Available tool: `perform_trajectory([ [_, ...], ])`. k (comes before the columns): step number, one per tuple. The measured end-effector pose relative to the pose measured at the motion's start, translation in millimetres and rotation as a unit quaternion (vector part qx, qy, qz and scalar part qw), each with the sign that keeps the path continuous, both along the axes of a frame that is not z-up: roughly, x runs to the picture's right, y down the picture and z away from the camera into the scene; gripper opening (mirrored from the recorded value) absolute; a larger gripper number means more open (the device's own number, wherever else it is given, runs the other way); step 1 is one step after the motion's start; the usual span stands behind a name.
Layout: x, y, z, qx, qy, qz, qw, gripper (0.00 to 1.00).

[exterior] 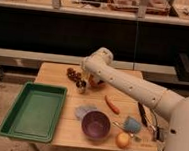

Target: Place banana in tray

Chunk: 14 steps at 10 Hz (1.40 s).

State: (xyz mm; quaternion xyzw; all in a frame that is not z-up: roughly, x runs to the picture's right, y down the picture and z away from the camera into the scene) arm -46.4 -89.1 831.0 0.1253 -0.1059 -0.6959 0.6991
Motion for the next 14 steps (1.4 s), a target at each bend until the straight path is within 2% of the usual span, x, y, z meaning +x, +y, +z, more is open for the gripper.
perform_trajectory([
  [2, 4, -15, -42.2, 0.020, -0.041, 0.008, 0.9989, 0.00],
  [4, 0, -11, -73.5, 0.027, -0.088, 0.004, 0.9957, 0.00],
  [5, -6, -4, -87.5, 0.031, -0.113, -0.002, 0.9930, 0.00],
  [6, -18, 5, -104.6, 0.036, -0.144, -0.012, 0.9889, 0.00],
  [8, -27, 16, -131.7, 0.047, -0.181, -0.027, 0.9821, 0.00],
  [10, -42, 30, -169.0, 0.061, -0.227, -0.050, 0.9706, 0.00],
  [11, -49, 37, -187.8, 0.067, -0.251, -0.064, 0.9635, 0.00],
  [12, -57, 42, -207.0, 0.074, -0.279, -0.083, 0.9538, 0.00],
  [13, -71, 46, -219.0, 0.076, -0.300, -0.100, 0.9456, 0.00],
  [14, -92, 48, -223.5, 0.077, -0.316, -0.122, 0.9375, 0.00],
])
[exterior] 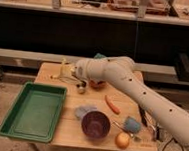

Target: Place banana in tray

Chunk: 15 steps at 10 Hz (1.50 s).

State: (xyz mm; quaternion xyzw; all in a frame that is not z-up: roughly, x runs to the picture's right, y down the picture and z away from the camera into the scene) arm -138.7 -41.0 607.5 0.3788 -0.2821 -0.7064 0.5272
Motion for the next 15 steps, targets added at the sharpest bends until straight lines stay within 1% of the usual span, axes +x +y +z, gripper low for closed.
perform_trajectory([
  [1, -17, 2, 2.0, 0.003, -0.007, -0.018, 0.9998, 0.00],
  [2, -40, 5, 7.7, 0.006, -0.011, -0.044, 0.9990, 0.00],
  [4, -83, 14, 25.2, 0.020, -0.006, -0.094, 0.9953, 0.00],
  [5, -104, 26, 41.3, 0.030, 0.007, -0.128, 0.9913, 0.00],
  [6, -118, 41, 61.6, 0.031, 0.022, -0.152, 0.9876, 0.00],
  [7, -125, 53, 77.5, 0.026, 0.034, -0.166, 0.9851, 0.00],
  [8, -129, 71, 105.1, 0.019, 0.056, -0.184, 0.9812, 0.00],
  [9, -127, 84, 125.0, 0.014, 0.074, -0.197, 0.9776, 0.00],
  [10, -122, 97, 146.0, 0.014, 0.096, -0.211, 0.9726, 0.05],
  [11, -117, 111, 168.1, 0.015, 0.121, -0.228, 0.9658, 0.14],
  [12, -115, 124, 186.1, 0.017, 0.143, -0.245, 0.9586, 0.24],
  [13, -111, 134, 203.0, 0.023, 0.169, -0.263, 0.9496, 0.35],
  [15, -104, 150, 219.2, 0.036, 0.201, -0.292, 0.9342, 0.50],
])
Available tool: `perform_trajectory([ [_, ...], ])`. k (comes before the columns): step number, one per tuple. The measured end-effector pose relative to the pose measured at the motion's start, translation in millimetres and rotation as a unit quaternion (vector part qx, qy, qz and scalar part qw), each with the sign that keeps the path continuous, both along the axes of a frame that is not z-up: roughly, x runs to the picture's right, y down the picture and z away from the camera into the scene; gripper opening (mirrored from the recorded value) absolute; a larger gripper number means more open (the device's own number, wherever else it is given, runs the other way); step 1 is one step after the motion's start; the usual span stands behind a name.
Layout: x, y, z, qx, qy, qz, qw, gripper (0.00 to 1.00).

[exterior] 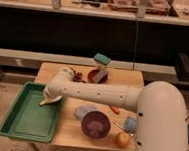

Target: Place banana in tray

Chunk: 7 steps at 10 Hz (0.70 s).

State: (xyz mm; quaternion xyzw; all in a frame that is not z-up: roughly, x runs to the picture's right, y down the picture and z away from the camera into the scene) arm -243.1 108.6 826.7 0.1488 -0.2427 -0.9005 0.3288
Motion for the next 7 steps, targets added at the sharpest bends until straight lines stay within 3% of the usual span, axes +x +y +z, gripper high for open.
perform_trajectory([
  [7, 1.9, 0.7, 1.7, 0.002, 0.003, -0.003, 1.0000, 0.51],
])
